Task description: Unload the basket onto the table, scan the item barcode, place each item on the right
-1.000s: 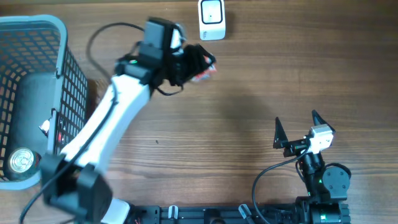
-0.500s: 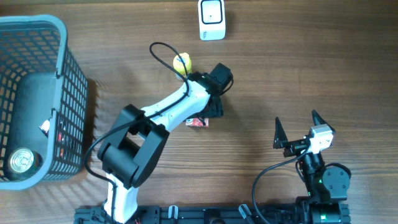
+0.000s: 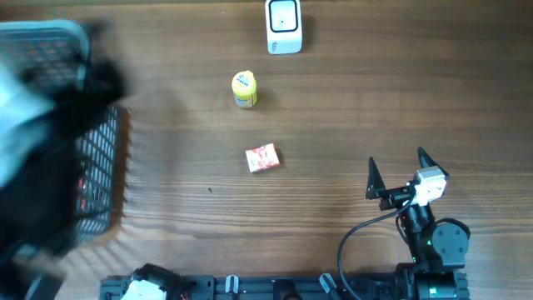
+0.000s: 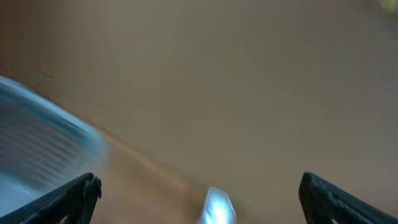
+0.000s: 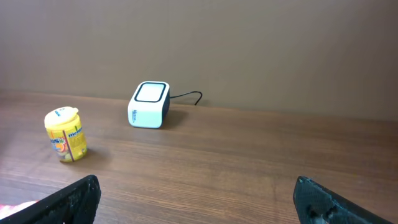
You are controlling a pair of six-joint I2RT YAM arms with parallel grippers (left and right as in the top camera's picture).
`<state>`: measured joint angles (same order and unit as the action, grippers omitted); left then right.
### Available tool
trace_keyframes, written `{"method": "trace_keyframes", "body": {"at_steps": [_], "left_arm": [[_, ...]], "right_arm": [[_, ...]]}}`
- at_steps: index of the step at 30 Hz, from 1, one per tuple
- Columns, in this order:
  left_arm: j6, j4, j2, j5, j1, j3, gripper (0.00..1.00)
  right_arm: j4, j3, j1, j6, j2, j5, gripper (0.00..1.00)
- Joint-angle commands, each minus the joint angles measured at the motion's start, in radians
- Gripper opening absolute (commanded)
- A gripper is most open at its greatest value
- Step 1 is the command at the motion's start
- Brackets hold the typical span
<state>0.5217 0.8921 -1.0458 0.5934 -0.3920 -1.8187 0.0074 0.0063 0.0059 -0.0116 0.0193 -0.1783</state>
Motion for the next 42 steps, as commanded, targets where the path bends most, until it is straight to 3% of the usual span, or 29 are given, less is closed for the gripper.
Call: {"method": "trace_keyframes", "body": {"at_steps": [1,3,5,6,9,14,20,26,29,36,38,42], "left_arm": [[-0.005,0.105,0.010,0.167,0.405,0.018,1.00],[0.101,0.192,-0.051,0.099,0.644,0.041,1.00],[0.116,0.226,-0.153,-0.072,0.802,0.076,1.00],[0.116,0.232,-0.229,-0.156,0.858,0.100,1.00],[0.112,0.246,-0.428,-0.213,0.924,0.147,1.00],[0.066,0.222,-0.650,-0.306,0.904,0.348,1.00],[-0.014,0.077,-0.650,-0.358,0.898,0.659,1.00],[-0.047,0.053,-0.650,-0.357,0.901,0.687,1.00],[-0.048,0.033,-0.651,-0.337,0.901,0.687,0.91],[-0.053,-0.023,-0.652,-0.306,0.901,0.687,0.91],[-0.161,-0.074,-0.652,-0.392,0.900,0.687,0.90],[-0.233,-0.160,-0.651,-0.417,0.903,0.686,0.97]], "right_arm": [[0.005,-0.001,0.004,0.012,-0.008,0.006,1.00],[0.005,-0.001,0.004,0.012,-0.008,0.006,1.00],[0.005,-0.001,0.004,0.012,-0.008,0.006,1.00],[0.005,-0.001,0.004,0.012,-0.008,0.006,1.00],[0.005,-0.001,0.004,0.012,-0.008,0.006,1.00],[0.005,-0.001,0.004,0.012,-0.008,0.006,1.00],[0.005,-0.001,0.004,0.012,-0.008,0.006,1.00],[0.005,-0.001,0.004,0.012,-0.008,0.006,1.00],[0.005,-0.001,0.004,0.012,-0.008,0.006,1.00],[0.005,-0.001,0.004,0.012,-0.008,0.006,1.00],[0.005,-0.001,0.004,0.012,-0.008,0.006,1.00],[0.005,-0.001,0.004,0.012,-0.008,0.006,1.00]]}}
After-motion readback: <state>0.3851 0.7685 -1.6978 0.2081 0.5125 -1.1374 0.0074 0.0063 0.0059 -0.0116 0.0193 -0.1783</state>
